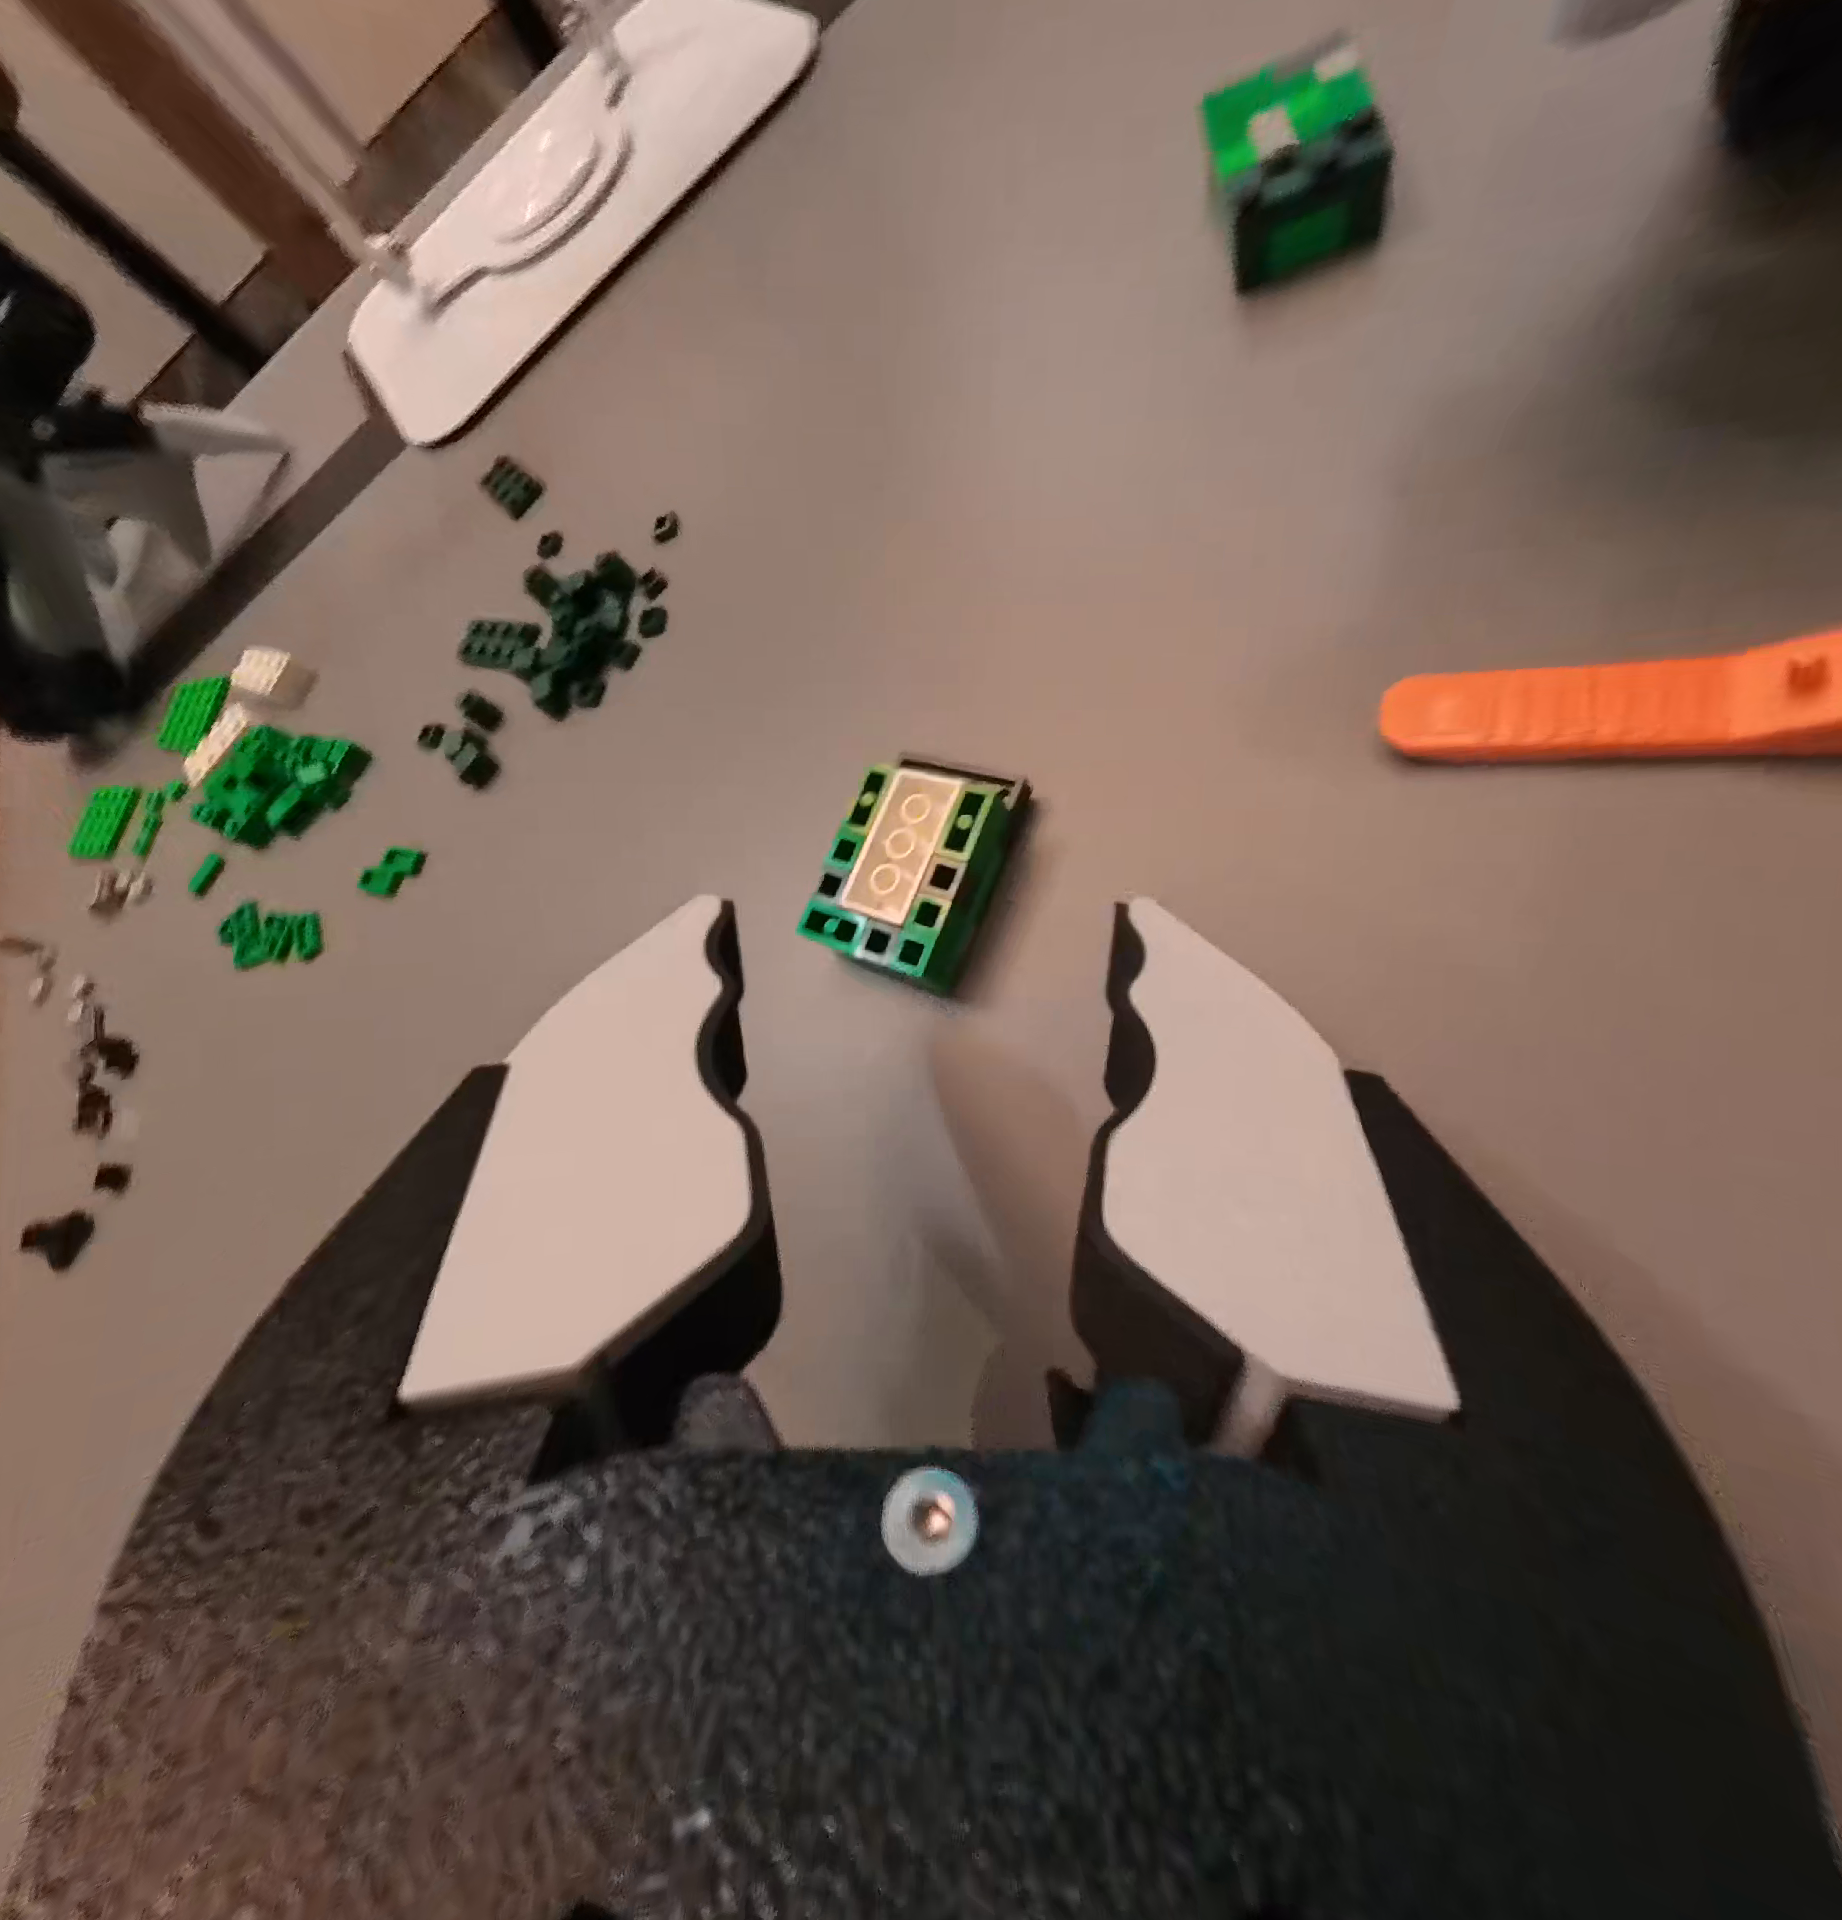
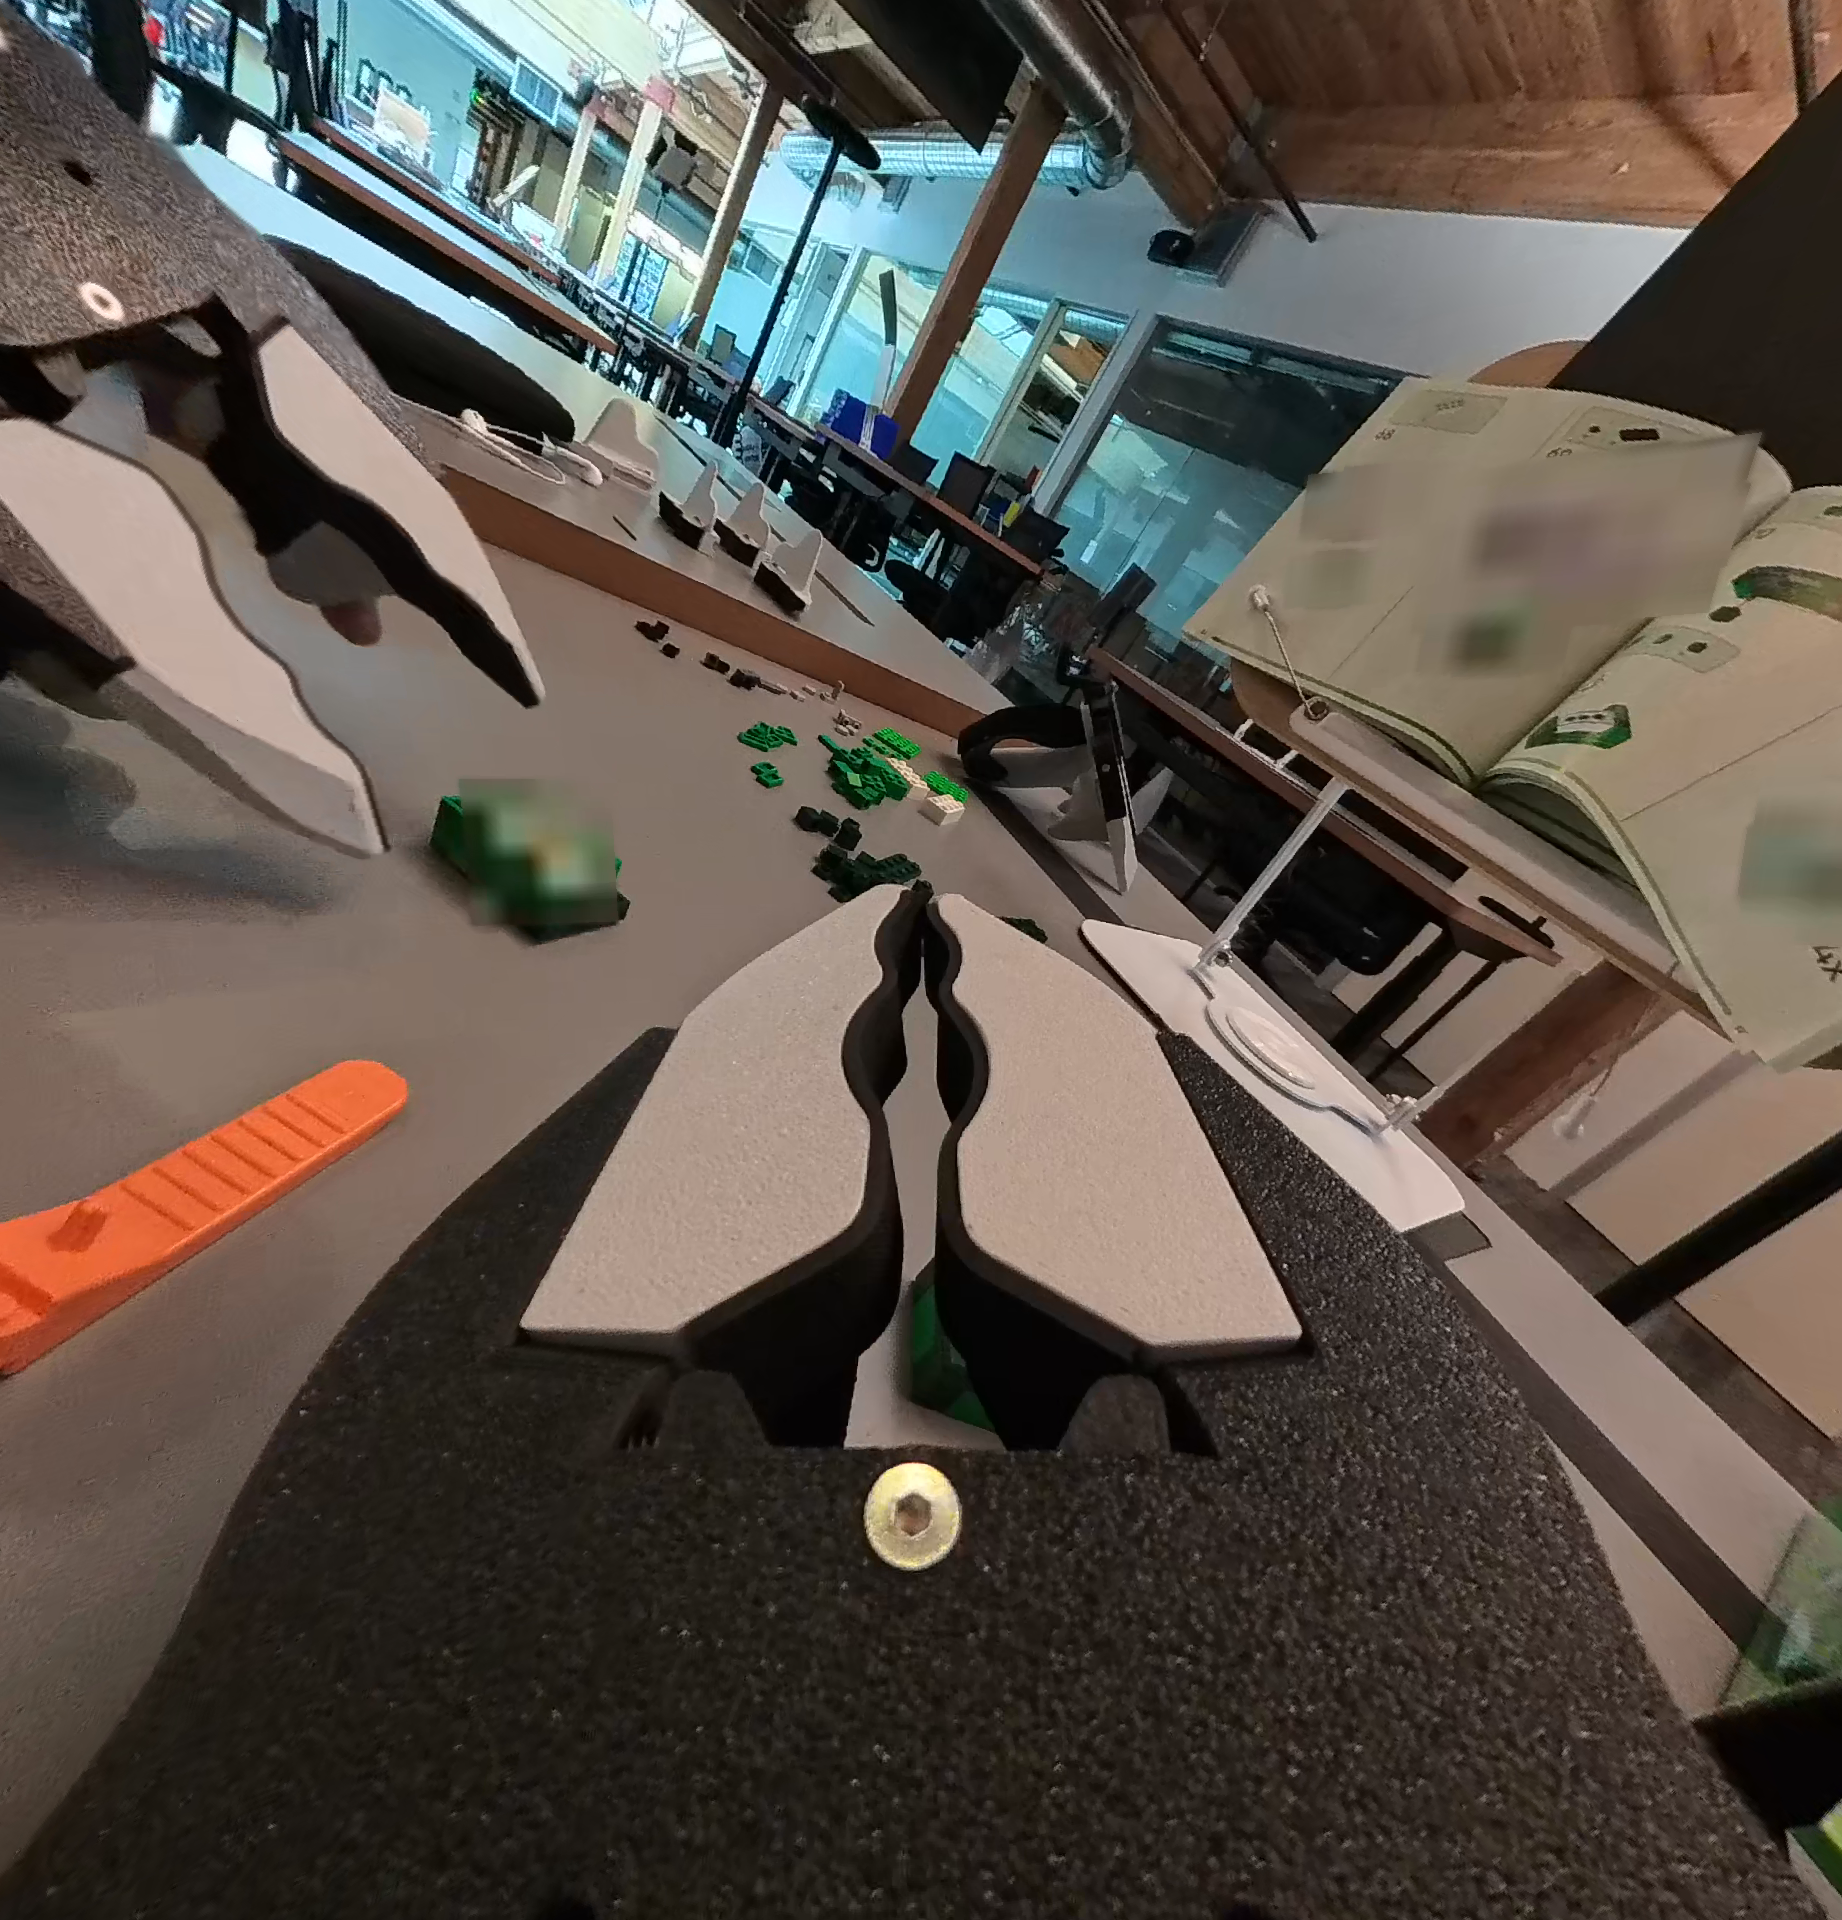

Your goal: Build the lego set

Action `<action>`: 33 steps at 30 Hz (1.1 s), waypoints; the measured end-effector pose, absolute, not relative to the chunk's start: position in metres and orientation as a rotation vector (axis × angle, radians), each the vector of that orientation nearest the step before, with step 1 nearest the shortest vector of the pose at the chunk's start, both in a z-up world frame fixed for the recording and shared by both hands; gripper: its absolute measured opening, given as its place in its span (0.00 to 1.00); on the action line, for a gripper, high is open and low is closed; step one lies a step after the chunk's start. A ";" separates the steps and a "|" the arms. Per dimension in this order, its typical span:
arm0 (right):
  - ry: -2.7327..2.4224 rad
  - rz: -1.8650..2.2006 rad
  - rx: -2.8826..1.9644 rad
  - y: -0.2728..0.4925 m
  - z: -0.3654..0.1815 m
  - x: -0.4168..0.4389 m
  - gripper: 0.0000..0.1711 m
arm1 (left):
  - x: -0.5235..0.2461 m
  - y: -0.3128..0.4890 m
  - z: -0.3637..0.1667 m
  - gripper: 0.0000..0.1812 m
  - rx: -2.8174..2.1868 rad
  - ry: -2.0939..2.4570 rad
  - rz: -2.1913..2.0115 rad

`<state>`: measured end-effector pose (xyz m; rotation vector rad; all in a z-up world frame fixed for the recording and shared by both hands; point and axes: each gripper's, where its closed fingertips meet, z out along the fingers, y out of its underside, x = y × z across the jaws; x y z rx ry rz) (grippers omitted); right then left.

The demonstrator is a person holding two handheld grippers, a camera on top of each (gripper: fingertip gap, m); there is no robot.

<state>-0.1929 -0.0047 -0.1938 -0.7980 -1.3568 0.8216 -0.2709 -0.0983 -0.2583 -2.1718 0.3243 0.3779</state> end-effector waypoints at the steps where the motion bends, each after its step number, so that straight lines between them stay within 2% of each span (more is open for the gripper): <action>1: -1.358 0.821 -0.797 -0.005 -0.194 -0.193 0.00 | -0.268 -0.097 -0.259 0.39 -2.163 0.400 0.372; 4: -1.362 0.819 -0.795 -0.005 -0.194 -0.193 0.00 | -0.266 -0.091 -0.261 0.39 -2.138 0.554 0.324; 9: -1.363 0.818 -0.795 -0.005 -0.194 -0.192 0.00 | -0.279 -0.082 -0.259 0.40 -2.172 0.480 0.042; 12: -1.364 0.818 -0.794 -0.005 -0.194 -0.192 0.00 | -0.292 -0.085 -0.273 0.40 -2.288 0.467 0.014; 18: -1.368 0.815 -0.794 -0.005 -0.194 -0.191 0.00 | -0.289 -0.083 -0.281 0.34 -2.277 0.499 -0.005; 23: -1.367 0.812 -0.795 -0.005 -0.194 -0.190 0.00 | -0.282 -0.081 -0.284 0.33 -2.296 0.483 -0.045; 33: -1.373 0.806 -0.793 -0.004 -0.193 -0.188 0.00 | -0.282 -0.077 -0.283 0.21 -2.279 0.468 0.001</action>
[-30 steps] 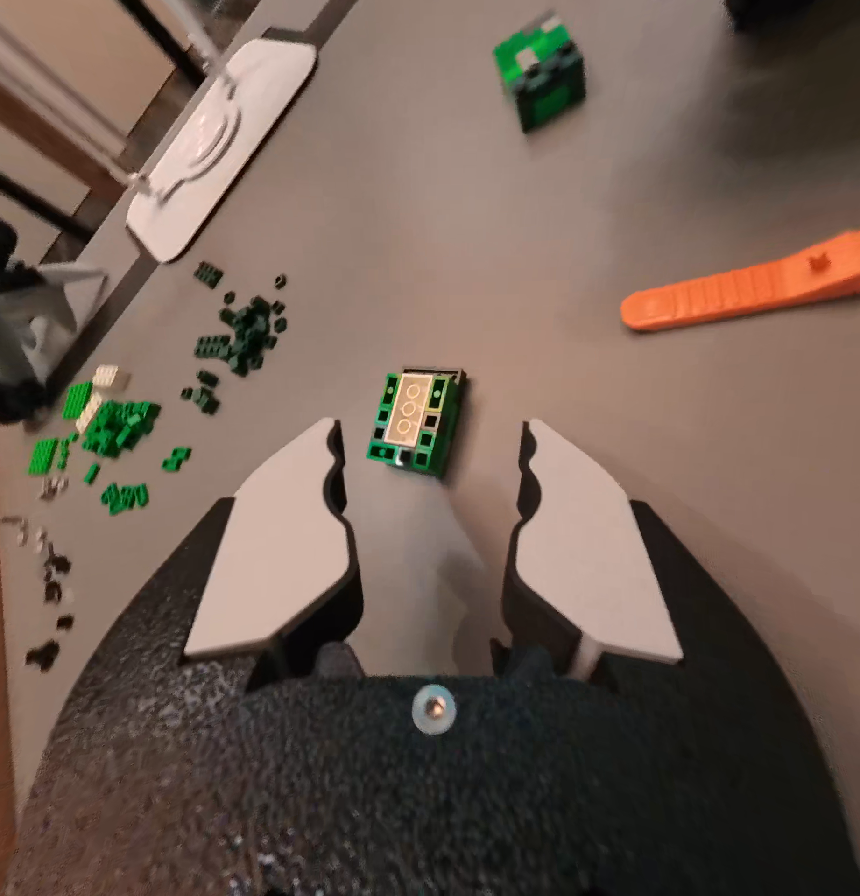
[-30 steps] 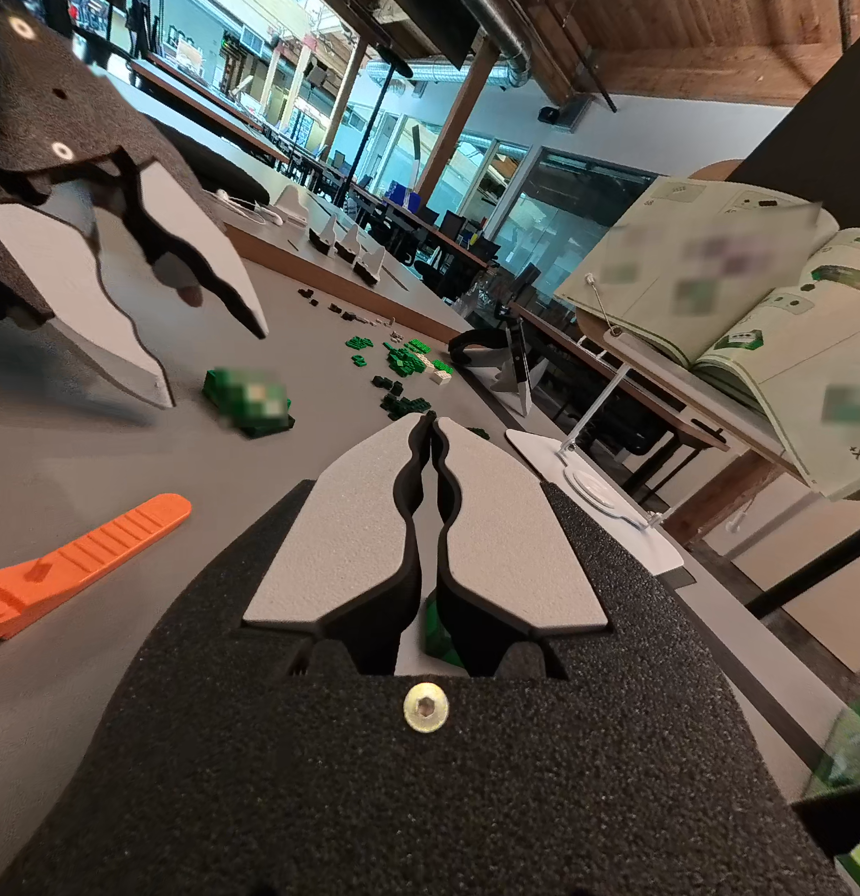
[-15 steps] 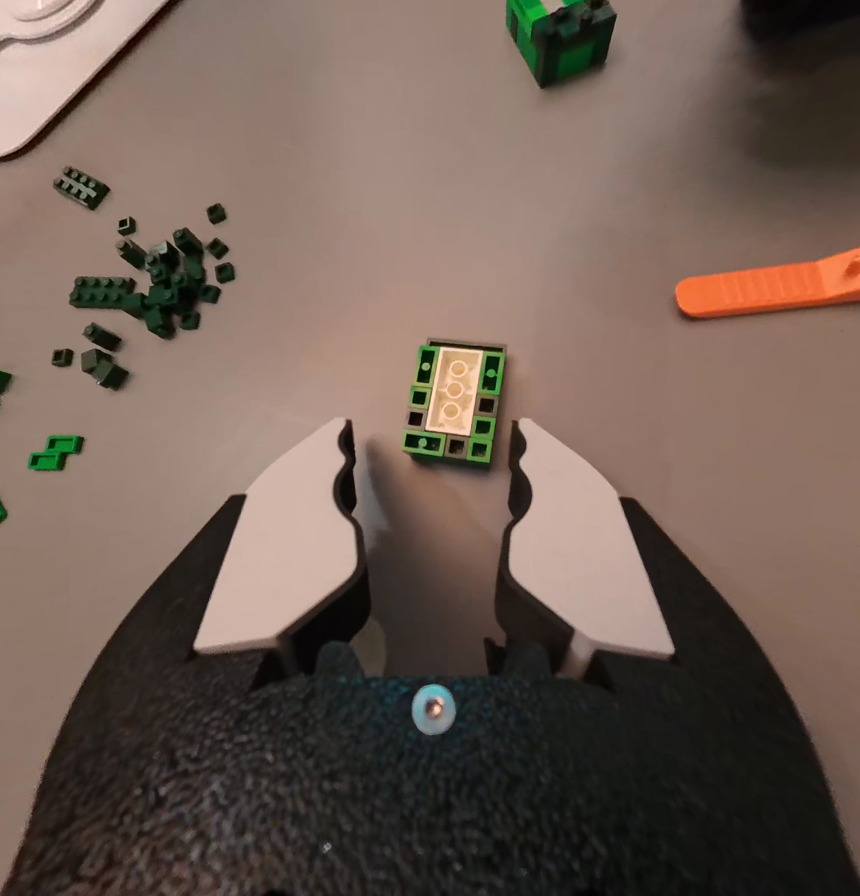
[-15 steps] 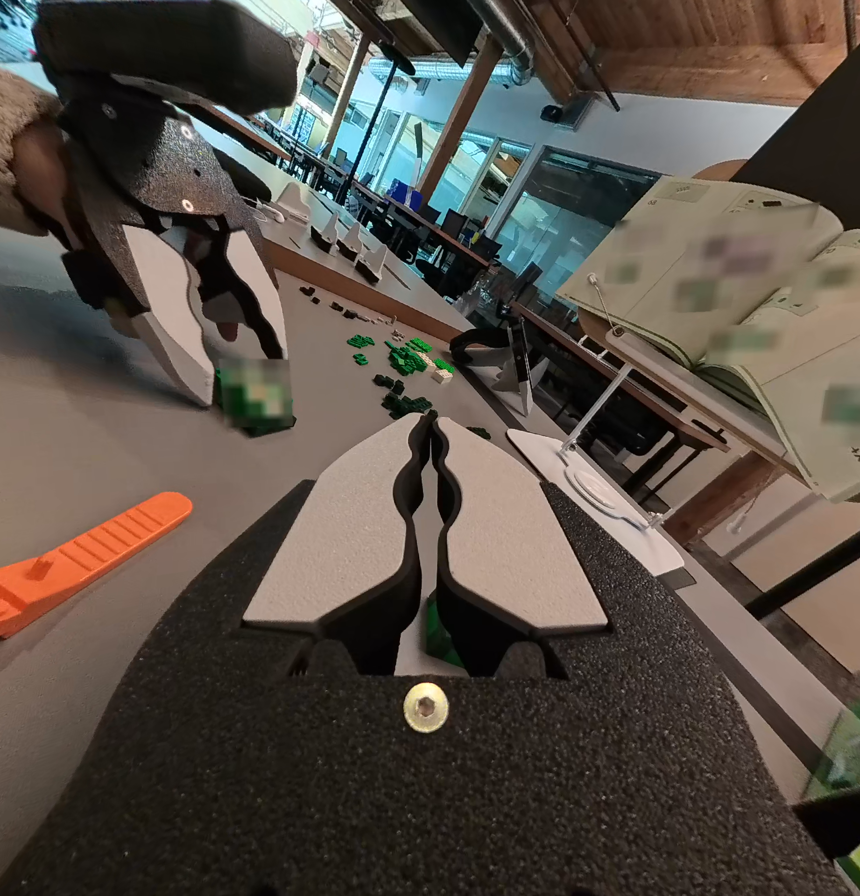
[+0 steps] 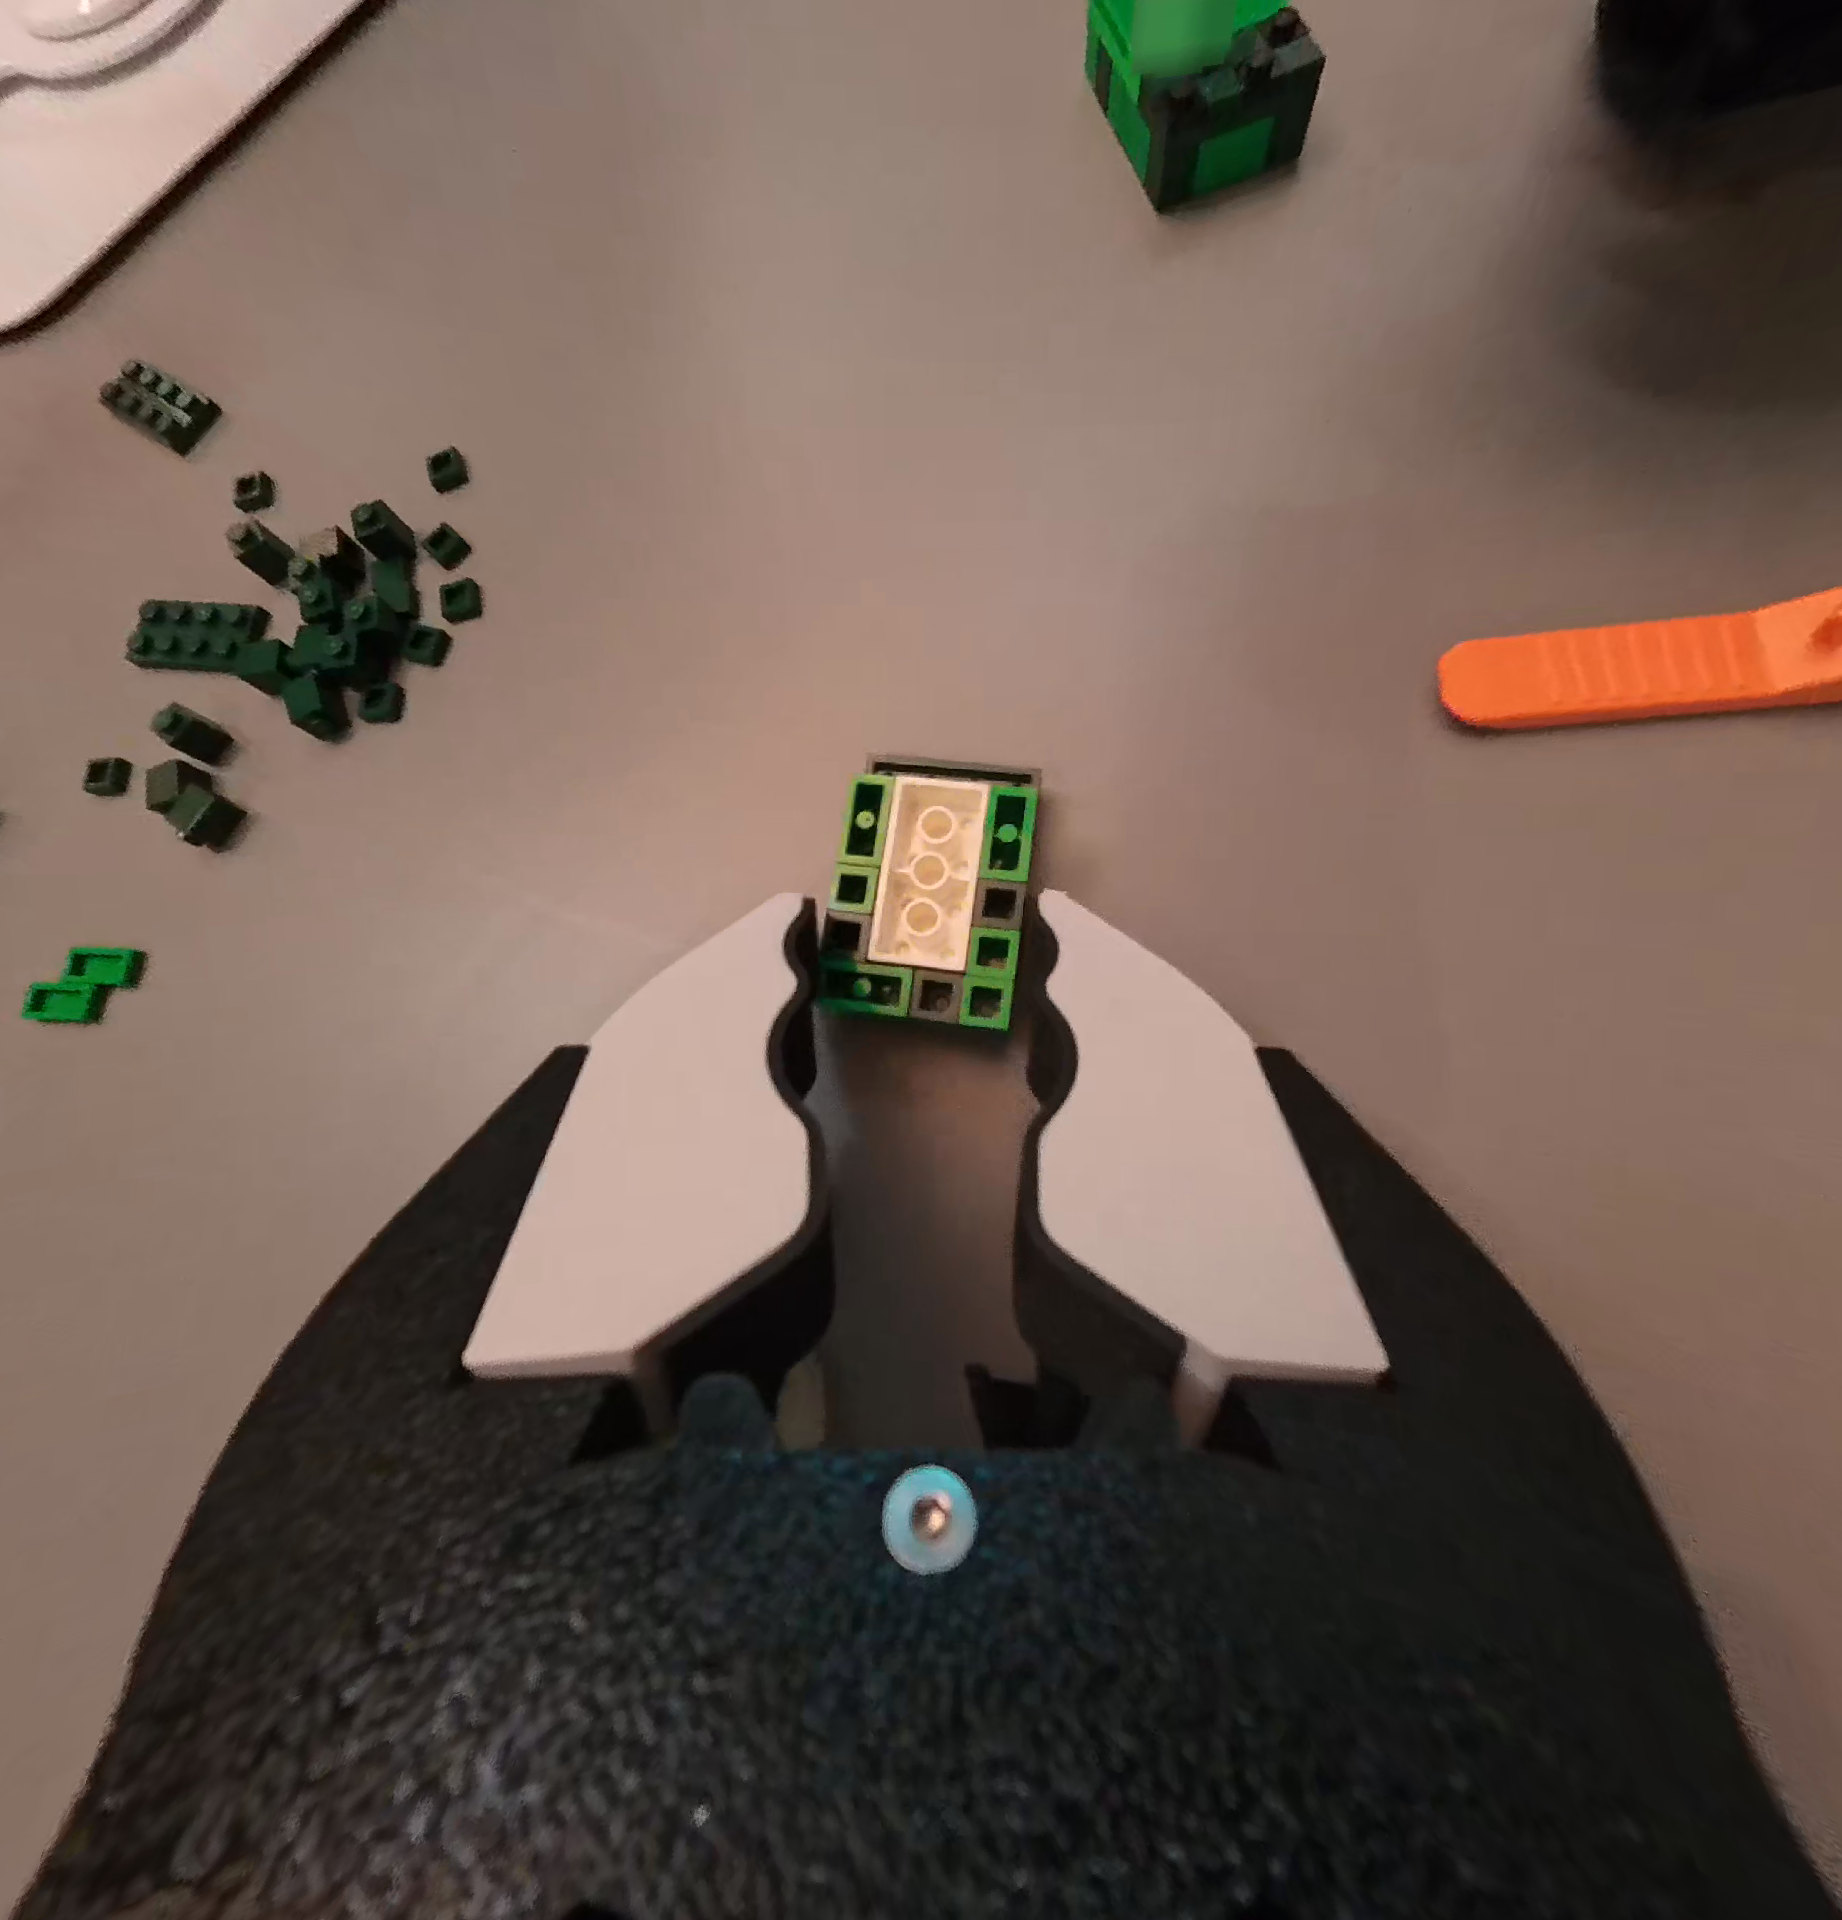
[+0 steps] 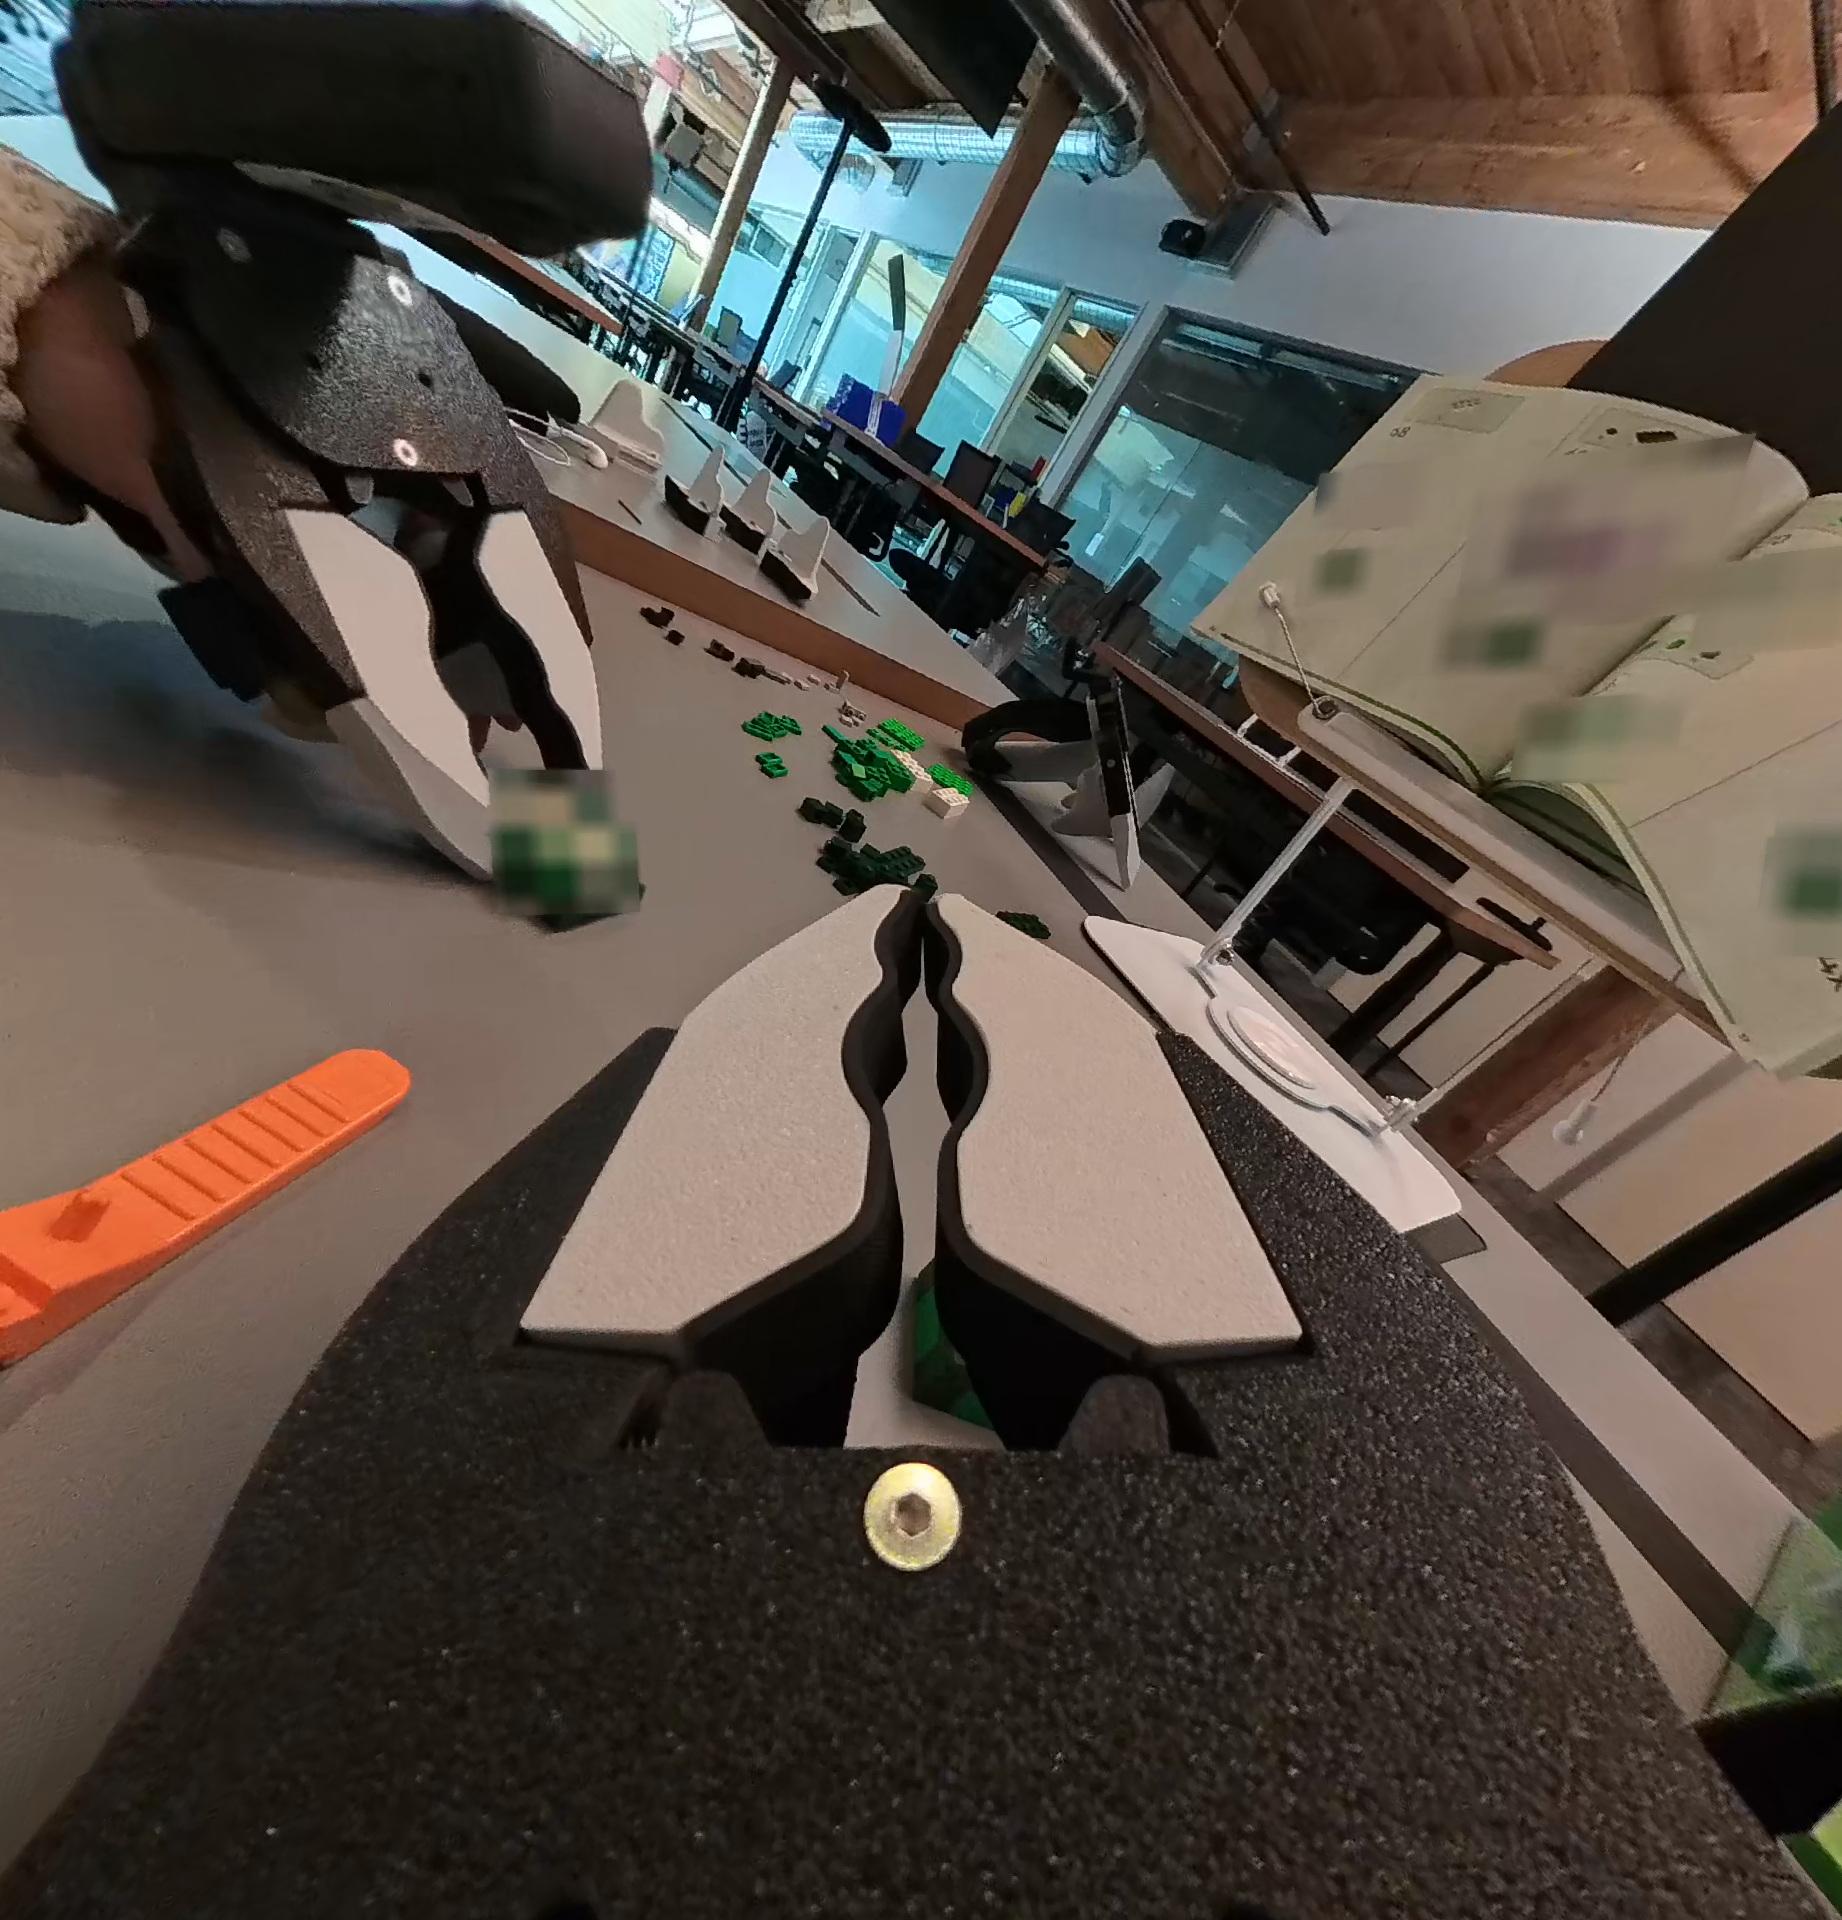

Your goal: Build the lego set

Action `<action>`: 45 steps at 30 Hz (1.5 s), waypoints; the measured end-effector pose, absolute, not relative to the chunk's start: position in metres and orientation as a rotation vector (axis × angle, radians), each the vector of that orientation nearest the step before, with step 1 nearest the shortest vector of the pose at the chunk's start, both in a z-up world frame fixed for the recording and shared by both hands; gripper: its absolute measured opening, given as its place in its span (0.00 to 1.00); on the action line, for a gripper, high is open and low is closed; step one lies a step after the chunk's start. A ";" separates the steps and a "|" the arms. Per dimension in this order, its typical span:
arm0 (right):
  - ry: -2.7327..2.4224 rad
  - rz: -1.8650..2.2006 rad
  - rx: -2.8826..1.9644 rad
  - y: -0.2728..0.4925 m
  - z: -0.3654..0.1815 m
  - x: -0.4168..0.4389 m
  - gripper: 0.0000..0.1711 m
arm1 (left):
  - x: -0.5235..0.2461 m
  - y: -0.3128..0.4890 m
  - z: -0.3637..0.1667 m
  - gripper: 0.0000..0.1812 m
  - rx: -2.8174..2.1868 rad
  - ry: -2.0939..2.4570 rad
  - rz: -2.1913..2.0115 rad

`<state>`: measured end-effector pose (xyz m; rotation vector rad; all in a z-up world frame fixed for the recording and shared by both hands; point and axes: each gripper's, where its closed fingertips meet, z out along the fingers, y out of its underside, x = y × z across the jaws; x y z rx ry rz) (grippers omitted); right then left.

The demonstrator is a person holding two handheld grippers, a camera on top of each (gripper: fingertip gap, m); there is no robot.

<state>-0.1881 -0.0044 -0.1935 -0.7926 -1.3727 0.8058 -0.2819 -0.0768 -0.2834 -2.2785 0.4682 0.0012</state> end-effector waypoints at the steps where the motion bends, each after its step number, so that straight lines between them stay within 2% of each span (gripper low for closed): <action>1: -1.372 0.806 -0.793 -0.004 -0.193 -0.188 0.00 | -0.282 -0.076 -0.283 0.21 -2.273 0.471 0.018; 11: -1.355 0.818 -0.802 -0.001 -0.191 -0.184 0.00 | -0.298 -0.062 -0.261 0.20 -2.034 0.551 0.498; 25: -1.361 0.809 -0.801 0.000 -0.192 -0.181 0.00 | -0.290 -0.073 -0.256 0.20 -1.997 0.458 0.283; 45: -1.366 0.784 -0.803 0.003 -0.194 -0.179 0.00 | -0.288 -0.068 -0.242 0.20 -1.859 0.449 0.393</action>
